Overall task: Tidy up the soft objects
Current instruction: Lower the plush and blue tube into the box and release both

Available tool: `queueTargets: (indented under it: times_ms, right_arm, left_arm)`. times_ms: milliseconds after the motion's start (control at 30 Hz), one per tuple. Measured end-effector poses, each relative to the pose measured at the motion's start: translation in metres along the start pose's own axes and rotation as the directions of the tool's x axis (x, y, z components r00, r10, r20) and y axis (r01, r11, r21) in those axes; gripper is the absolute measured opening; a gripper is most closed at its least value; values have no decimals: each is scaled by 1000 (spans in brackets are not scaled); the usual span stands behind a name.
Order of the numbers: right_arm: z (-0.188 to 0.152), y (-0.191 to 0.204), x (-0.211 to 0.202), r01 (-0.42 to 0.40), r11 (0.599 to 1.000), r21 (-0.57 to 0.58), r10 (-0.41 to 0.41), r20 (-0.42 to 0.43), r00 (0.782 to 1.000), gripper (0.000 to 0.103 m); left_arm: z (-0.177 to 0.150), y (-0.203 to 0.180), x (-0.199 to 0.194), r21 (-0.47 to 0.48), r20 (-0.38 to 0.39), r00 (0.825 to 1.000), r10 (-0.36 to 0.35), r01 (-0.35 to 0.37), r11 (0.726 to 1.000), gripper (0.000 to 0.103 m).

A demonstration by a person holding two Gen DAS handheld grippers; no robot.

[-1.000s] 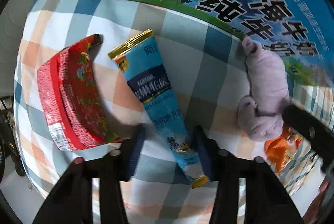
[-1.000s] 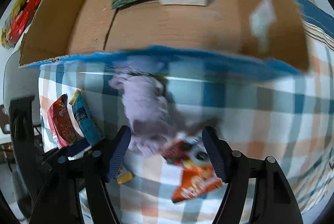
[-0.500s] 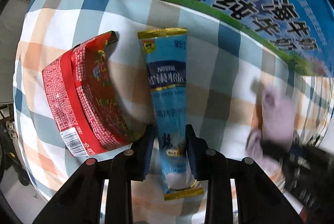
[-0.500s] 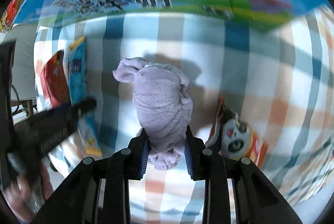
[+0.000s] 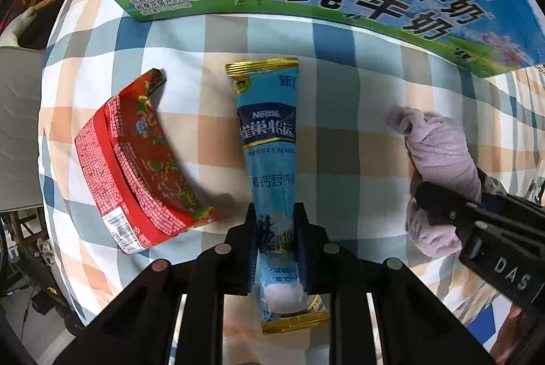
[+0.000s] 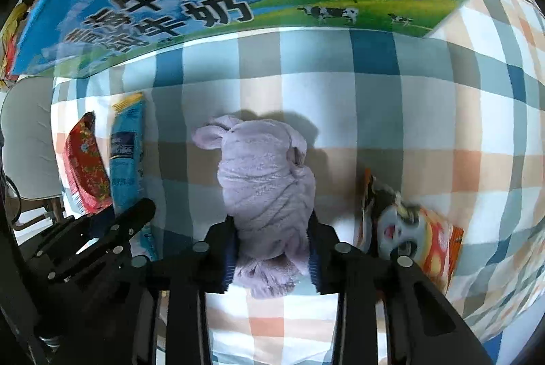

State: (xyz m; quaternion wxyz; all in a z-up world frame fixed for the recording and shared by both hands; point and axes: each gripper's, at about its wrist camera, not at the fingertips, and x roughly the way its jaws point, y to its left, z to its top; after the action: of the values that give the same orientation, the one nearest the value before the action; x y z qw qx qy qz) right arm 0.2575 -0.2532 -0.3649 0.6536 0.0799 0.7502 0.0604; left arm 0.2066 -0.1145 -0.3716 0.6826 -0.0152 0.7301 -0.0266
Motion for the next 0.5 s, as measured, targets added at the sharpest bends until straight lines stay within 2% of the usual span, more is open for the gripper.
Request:
queueTargets:
  times_ms: [33, 267, 367, 500]
  right_arm:
    - [-3, 1, -5, 3, 1000, -3, -3, 7, 1000, 33]
    - [-24, 10, -60, -56, 998, -27, 58, 85, 995, 32]
    - [-32, 4, -93, -81, 996, -40, 85, 127, 988, 32]
    - [-33, 0, -140, -107, 993, -56, 115, 185, 976, 32]
  left_arm:
    - [11, -4, 0, 5, 5, 1000, 2, -2, 1000, 15]
    - [-2, -19, -50, 29, 81, 996, -45, 43, 999, 15]
    - [-10, -23, -86, 57, 139, 988, -71, 63, 996, 15]
    - [-6, -27, -131, 94, 218, 971, -94, 75, 993, 15]
